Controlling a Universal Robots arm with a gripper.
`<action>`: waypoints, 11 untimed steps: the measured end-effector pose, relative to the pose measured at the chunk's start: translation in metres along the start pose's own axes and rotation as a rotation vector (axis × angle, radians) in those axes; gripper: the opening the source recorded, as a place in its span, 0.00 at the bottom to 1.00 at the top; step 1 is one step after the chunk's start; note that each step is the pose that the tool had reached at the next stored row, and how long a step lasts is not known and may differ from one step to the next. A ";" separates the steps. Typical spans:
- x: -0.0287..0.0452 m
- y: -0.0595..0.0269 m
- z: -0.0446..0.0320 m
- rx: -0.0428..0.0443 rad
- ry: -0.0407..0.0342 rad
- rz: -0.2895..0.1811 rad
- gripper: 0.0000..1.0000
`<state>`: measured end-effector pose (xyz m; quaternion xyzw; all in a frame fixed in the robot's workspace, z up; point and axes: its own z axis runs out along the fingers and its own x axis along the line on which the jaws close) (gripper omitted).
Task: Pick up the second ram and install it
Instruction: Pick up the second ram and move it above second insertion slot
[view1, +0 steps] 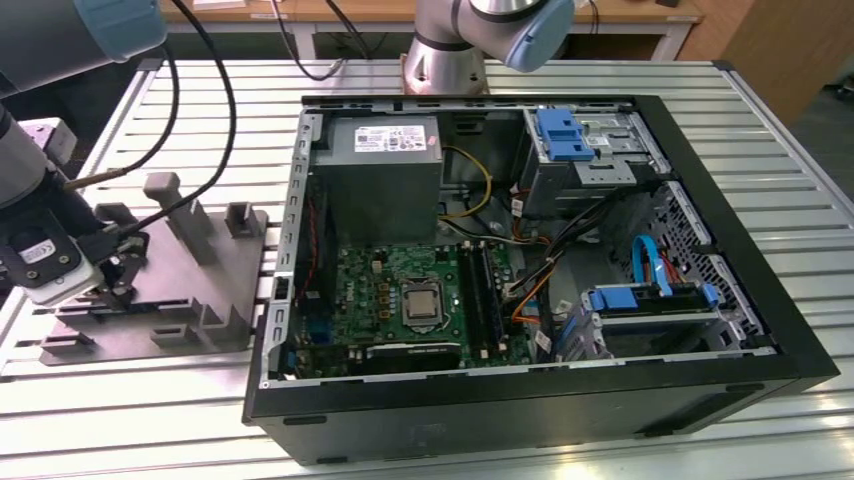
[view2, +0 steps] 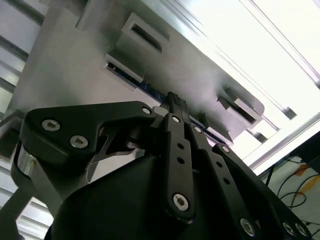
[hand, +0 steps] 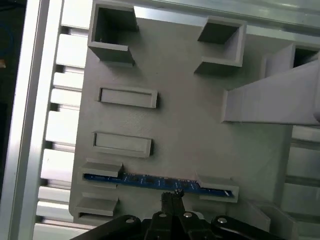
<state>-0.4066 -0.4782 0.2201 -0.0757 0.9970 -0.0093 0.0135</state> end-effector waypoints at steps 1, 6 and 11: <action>0.0000 0.0000 0.0000 -0.0004 -0.0004 -0.017 0.11; 0.0000 0.0000 0.0000 -0.0021 -0.0018 -0.085 0.11; 0.0000 0.0000 0.0000 -0.0036 -0.0029 -0.143 0.11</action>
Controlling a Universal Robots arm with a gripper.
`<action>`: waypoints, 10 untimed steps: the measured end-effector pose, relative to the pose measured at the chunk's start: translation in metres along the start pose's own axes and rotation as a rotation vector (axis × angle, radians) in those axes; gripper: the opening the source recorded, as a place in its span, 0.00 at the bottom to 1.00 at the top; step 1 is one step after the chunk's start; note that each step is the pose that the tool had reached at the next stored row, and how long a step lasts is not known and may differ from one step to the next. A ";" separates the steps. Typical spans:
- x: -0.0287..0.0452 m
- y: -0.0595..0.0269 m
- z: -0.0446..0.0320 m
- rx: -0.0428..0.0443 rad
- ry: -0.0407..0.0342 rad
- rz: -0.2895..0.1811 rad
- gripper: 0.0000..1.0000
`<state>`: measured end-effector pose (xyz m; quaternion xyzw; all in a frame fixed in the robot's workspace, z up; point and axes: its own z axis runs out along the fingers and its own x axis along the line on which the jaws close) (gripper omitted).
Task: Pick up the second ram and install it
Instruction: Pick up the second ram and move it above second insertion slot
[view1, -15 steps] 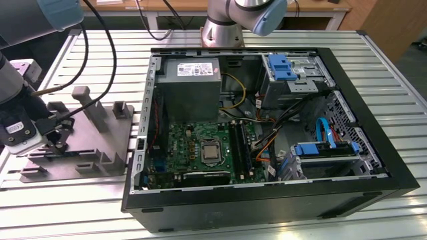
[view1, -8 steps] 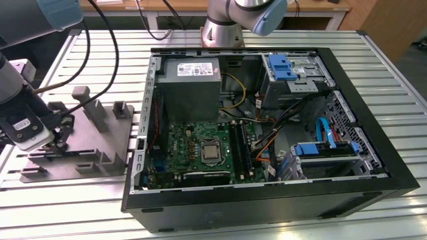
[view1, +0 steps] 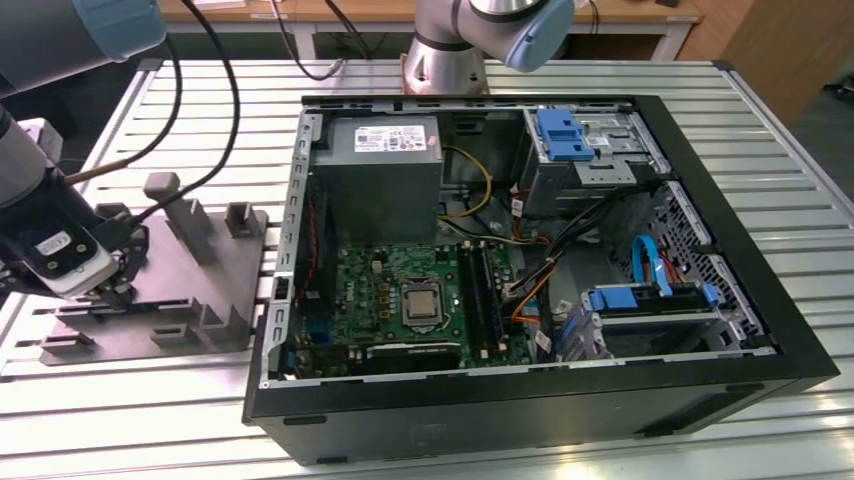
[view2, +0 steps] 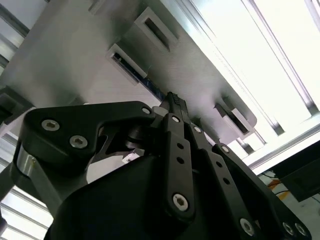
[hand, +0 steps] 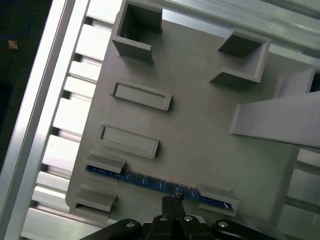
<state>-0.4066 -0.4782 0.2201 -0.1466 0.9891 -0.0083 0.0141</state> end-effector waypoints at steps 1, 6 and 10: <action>0.0000 0.0000 0.0000 -0.0003 -0.0002 -0.010 0.11; 0.0000 0.0000 0.0000 -0.0018 -0.0015 -0.070 0.11; 0.0000 0.0000 0.0000 -0.0029 -0.0023 -0.112 0.11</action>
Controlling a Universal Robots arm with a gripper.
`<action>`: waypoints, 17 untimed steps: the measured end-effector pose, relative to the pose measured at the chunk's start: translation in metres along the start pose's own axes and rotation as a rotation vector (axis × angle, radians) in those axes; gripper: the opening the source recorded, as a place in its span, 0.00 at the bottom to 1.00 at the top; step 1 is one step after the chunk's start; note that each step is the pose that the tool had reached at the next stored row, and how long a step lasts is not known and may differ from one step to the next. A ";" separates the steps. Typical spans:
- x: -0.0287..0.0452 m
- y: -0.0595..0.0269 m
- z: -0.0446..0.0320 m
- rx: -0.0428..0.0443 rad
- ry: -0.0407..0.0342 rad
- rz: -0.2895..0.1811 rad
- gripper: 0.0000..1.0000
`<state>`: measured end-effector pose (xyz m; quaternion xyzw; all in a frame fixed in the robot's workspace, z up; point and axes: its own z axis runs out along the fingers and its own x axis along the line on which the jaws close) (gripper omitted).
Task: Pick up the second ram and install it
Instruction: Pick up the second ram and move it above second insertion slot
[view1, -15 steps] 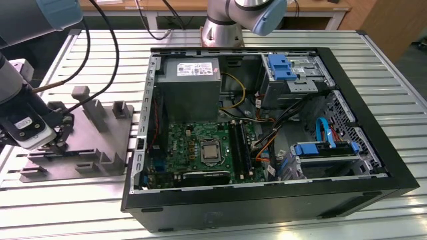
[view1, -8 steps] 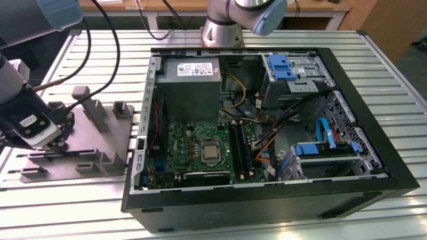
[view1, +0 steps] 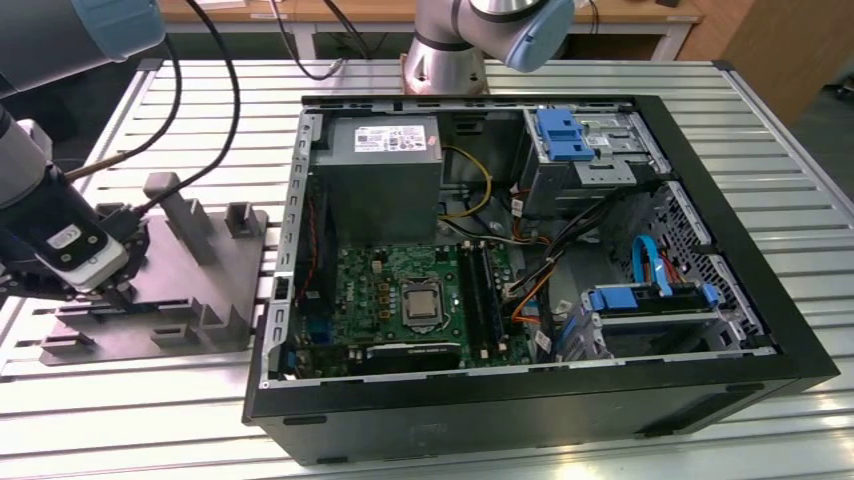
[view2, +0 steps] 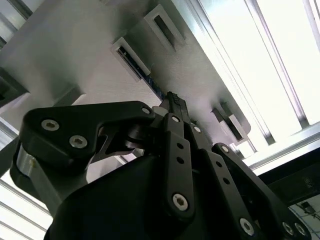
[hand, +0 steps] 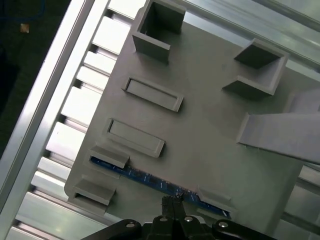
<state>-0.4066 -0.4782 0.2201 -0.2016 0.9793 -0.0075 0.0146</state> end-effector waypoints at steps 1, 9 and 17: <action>0.0000 0.0000 0.0000 -0.0002 -0.0002 -0.009 0.11; 0.0000 0.0000 0.0000 -0.0020 -0.0016 -0.080 0.11; 0.0000 0.0000 0.0000 -0.0036 -0.0029 -0.140 0.11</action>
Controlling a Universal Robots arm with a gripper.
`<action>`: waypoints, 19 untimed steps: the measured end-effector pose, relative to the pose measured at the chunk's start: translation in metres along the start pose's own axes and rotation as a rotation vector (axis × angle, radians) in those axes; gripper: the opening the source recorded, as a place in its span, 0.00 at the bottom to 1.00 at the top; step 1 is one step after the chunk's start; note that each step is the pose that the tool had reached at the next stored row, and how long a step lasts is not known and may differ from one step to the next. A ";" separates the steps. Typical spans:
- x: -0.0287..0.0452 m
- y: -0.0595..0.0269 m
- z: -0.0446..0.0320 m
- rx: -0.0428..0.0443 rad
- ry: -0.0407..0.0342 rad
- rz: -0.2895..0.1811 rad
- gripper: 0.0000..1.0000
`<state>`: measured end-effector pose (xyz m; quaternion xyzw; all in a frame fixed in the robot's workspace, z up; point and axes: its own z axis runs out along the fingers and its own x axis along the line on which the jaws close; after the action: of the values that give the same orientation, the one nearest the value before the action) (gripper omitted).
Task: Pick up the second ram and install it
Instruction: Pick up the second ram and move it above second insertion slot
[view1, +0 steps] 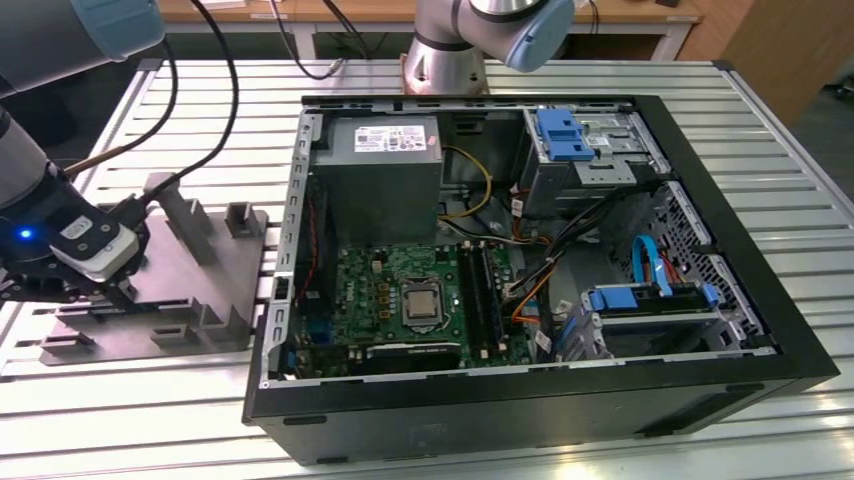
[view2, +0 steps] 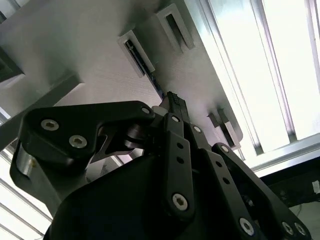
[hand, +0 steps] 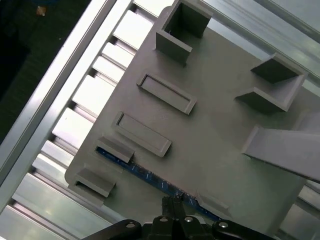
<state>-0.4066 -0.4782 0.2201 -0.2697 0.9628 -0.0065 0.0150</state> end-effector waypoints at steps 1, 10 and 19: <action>0.0000 0.0000 0.0000 -0.0002 -0.0001 -0.008 0.11; 0.0000 0.0000 0.0000 -0.0020 -0.0015 -0.076 0.11; 0.0000 0.0000 0.0000 -0.0037 -0.0029 -0.143 0.11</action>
<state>-0.4066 -0.4782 0.2201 -0.3380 0.9410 -0.0054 0.0155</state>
